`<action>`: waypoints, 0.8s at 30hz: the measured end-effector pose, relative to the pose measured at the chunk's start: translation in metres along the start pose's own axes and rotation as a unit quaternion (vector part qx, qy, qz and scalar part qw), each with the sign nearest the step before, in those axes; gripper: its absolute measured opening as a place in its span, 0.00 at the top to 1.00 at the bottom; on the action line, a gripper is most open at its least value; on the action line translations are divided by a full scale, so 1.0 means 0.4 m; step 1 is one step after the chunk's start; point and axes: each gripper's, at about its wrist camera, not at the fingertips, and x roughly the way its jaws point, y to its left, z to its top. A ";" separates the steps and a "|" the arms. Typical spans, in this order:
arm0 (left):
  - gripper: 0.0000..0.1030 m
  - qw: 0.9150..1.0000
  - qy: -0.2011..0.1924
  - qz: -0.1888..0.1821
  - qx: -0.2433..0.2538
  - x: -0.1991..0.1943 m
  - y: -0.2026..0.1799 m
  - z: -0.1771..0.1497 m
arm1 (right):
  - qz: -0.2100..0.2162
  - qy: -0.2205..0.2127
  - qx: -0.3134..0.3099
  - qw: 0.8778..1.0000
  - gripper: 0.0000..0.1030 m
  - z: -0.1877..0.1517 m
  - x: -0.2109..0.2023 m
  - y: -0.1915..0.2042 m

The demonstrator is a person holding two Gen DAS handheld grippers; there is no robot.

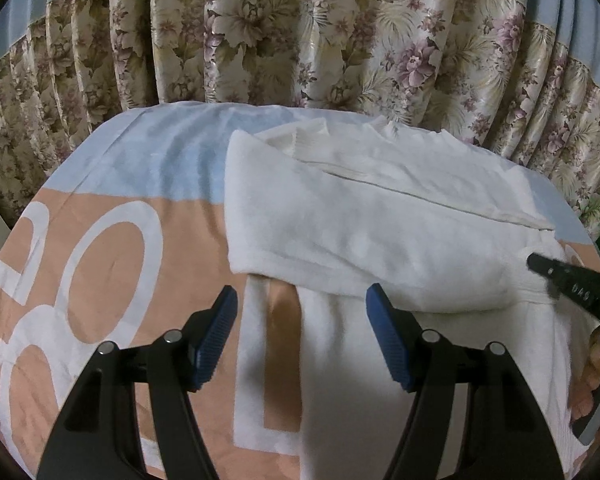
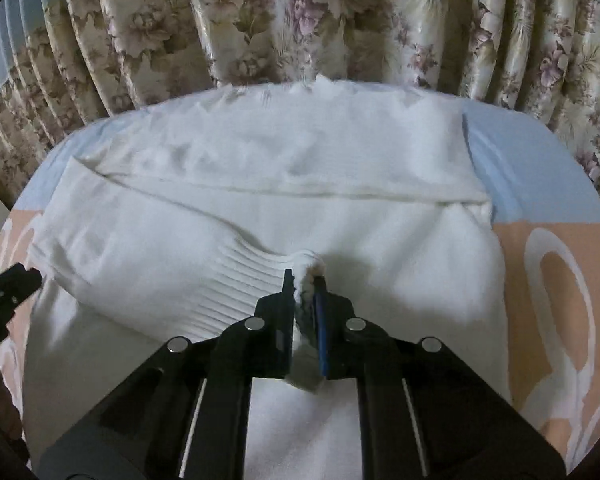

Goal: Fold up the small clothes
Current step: 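Grasp the folded sleeve cuff with the right gripper and pull it back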

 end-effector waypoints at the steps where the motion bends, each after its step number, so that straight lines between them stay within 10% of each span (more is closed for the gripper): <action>1: 0.35 1.000 -0.001 0.000 0.001 0.000 -0.001 0.002 | -0.001 -0.009 -0.003 1.000 0.91 0.008 -0.010 -0.002; 24: 0.35 0.999 -0.032 0.014 -0.014 0.054 0.009 0.134 | -0.059 -0.077 0.032 0.995 0.92 0.211 0.003 -0.288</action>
